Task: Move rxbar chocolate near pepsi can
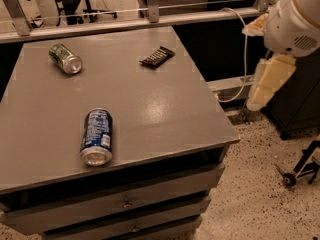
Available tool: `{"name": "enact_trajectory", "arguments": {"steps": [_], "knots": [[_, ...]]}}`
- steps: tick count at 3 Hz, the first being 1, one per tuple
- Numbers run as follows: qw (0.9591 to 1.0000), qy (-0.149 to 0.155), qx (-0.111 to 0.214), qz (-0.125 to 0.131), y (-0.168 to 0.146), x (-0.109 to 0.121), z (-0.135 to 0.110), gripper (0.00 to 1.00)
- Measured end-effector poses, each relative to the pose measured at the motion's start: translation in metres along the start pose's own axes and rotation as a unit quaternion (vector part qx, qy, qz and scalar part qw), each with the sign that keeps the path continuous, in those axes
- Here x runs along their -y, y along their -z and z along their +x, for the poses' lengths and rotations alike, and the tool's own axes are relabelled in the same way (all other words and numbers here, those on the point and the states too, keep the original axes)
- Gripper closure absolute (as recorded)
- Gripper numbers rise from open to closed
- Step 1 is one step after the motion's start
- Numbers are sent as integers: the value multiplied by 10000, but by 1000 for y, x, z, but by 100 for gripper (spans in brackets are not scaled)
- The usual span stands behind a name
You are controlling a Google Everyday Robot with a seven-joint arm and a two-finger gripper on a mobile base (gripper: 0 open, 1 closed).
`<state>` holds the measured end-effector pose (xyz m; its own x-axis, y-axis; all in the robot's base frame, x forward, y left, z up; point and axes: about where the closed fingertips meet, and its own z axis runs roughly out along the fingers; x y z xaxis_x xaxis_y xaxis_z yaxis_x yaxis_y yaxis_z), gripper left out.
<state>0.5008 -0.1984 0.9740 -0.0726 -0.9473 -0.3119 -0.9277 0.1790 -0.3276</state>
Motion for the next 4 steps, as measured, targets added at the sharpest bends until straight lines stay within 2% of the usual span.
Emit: {"name": "enact_trajectory", "arguments": {"steps": [1, 2, 3, 4], "knots": [[9974, 481, 504, 182, -21, 42, -27, 0], [9939, 730, 769, 316, -38, 76, -54, 0], [9938, 731, 771, 316, -38, 77, -54, 0], [9874, 635, 1368, 474, -55, 95, -69, 0]]}}
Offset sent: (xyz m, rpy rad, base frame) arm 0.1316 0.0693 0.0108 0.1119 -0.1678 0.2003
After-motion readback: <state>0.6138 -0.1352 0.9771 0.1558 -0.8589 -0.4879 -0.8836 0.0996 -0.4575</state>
